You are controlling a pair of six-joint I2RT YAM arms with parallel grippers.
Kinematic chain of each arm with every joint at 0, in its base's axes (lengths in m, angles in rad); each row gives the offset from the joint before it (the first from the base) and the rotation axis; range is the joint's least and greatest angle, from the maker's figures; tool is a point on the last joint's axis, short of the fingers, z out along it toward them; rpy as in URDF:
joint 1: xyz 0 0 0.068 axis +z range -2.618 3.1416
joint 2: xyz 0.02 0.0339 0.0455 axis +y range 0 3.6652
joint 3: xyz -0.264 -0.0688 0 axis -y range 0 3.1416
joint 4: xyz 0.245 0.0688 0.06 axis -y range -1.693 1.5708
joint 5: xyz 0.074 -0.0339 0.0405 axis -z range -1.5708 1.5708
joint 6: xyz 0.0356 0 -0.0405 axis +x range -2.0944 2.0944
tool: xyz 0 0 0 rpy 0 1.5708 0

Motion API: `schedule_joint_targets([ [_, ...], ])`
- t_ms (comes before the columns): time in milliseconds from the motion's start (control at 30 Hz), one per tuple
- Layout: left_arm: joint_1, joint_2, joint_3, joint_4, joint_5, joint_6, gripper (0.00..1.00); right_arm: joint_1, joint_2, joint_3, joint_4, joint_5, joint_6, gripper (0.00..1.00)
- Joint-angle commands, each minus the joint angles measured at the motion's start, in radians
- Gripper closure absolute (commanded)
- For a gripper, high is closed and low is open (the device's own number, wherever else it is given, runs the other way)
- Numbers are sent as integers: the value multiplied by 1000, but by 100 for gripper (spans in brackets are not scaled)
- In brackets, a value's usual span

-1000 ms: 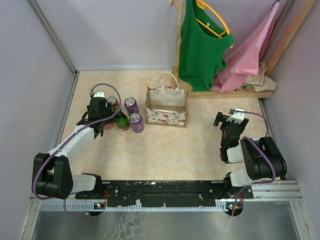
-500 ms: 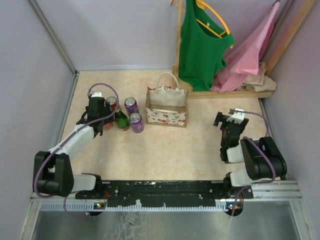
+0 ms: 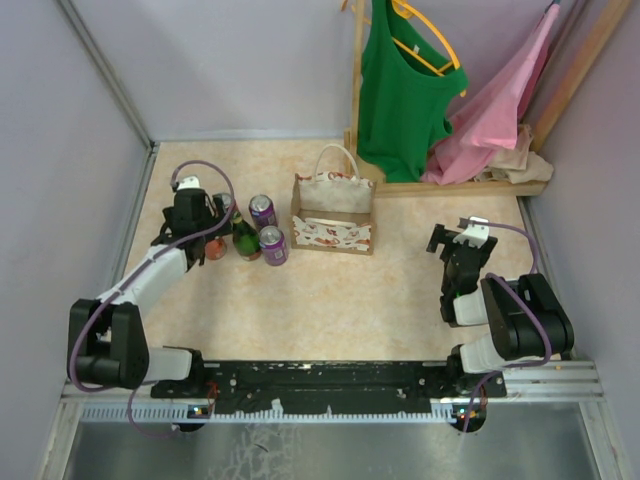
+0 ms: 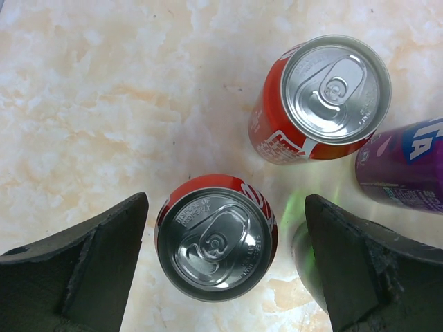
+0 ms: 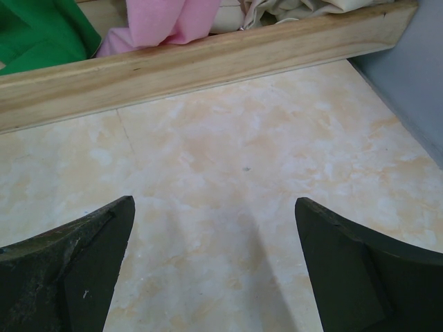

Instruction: Take the beverage out of the canvas bag

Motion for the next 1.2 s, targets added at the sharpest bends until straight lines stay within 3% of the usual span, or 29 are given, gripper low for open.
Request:
schedule_joint_targets([
  [0,7,-15,50,24,13,-3,0,-5,-8,22,43,4,0,1],
  [467,7,-219,120,48,36,75,0,-5,-8,22,42,3,-1,1],
  [733,16,-176,161,112,-2,99,0,-5,-8,21,42,4,-1,1],
  [867,79,-156,196,126,10,90,0,-5,-8,21,43,4,0,1],
  [1067,109,-196,220,147,57,179,0,-5,-8,22,43,4,-1,1],
  [1167,110,-249,238,142,15,220,0,-5,-8,22,43,4,0,1],
])
